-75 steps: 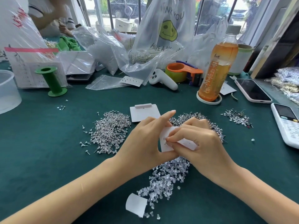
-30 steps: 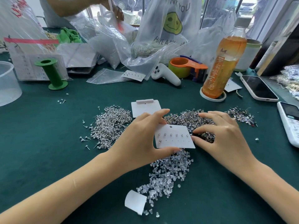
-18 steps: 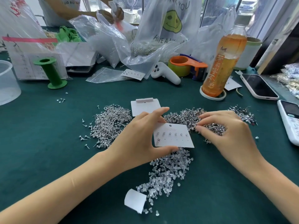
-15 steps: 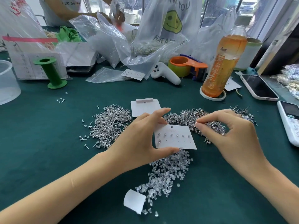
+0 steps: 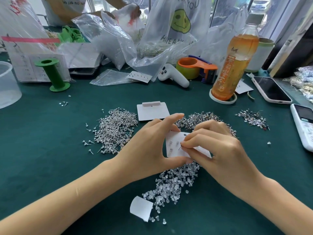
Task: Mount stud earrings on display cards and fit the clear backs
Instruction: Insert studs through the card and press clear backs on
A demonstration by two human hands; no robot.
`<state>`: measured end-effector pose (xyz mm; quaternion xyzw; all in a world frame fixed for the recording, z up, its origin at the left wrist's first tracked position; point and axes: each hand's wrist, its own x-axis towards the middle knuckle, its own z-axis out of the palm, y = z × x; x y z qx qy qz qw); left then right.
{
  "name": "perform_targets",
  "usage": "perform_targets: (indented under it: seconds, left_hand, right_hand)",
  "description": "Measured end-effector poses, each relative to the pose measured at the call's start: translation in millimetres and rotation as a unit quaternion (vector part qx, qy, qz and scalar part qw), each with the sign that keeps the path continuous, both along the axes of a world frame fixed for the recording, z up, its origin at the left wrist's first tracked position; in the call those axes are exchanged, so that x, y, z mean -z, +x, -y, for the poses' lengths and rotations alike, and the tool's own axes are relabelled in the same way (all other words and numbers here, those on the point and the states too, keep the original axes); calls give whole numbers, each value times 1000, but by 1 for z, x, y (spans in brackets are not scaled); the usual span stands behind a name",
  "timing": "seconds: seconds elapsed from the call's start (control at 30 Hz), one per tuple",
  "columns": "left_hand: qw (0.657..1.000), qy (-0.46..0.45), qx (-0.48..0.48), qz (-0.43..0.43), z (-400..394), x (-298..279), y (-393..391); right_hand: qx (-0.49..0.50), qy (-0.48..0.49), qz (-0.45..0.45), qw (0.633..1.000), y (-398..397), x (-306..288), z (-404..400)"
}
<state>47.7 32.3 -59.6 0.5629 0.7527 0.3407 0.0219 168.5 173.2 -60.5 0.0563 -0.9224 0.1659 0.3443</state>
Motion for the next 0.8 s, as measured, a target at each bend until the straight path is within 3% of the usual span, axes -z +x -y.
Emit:
perform_targets:
  seconds: [0.23,0.4,0.5,0.6,0.67,0.8]
  left_hand:
    - [1000,17,7,-4,-1,1,-1]
    - [999,43,-23,2,0,-2,-5]
    - [997,61,-50,0,0,-5,-8]
    - [995,79,-68,-3,0,-7,-10]
    - [993,87,-74,-5,0,-7,-10]
    - [991,95,-92,1,-1,-8,-7]
  right_hand:
    - [-22,-4,34,999,0,0,0]
    - [32,-197,27,980,13,-9,7]
    - [0,-399,83,913,21,-16,19]
    - [-21,-567,201,798,18,-14,31]
    - [-20,-636,236,735,13,-14,38]
    - [-15,-705,214,676,10,-16,48]
